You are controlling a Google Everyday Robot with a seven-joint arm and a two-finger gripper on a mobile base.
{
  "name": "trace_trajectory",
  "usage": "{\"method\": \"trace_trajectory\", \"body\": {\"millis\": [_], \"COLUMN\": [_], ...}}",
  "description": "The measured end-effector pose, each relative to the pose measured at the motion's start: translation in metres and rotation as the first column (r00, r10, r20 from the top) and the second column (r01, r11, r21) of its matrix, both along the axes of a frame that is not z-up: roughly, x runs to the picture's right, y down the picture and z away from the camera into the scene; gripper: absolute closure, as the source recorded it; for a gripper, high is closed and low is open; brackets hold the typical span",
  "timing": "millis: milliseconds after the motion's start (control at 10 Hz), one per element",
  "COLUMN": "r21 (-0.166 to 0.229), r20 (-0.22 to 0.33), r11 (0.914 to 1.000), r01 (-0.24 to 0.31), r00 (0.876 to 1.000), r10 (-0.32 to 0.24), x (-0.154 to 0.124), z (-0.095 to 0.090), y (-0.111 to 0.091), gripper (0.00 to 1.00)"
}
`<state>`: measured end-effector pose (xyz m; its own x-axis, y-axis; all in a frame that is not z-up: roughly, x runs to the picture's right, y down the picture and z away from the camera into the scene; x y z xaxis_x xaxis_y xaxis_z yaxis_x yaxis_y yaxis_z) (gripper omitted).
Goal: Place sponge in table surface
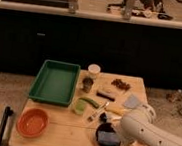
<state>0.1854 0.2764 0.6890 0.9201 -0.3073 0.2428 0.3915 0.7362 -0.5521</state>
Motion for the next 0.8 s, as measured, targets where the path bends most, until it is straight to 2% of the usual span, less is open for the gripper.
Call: {"method": "trace_trajectory", "body": {"millis": [200,500,700,800], "r21": [-0.006,-0.030,-0.027,-0.016], "r20": [-0.013,-0.033,-0.054,-0.069], "r11": [0.9998,0.9926,0.9813,0.9715], "r01": [-0.018,-0.117,-0.191,-0.237], "r00": [1.000,0.993,0.980,0.970], "r10": [0.017,0.116,0.189,0.235], "x": [-0.006,-0.026,-0.031,-0.032], "z": [-0.010,-0.015,-0.017,-0.017], "y": [-0.006,-0.013,-0.018,-0.020], "gripper": [0.20,0.20,0.20,0.20]}}
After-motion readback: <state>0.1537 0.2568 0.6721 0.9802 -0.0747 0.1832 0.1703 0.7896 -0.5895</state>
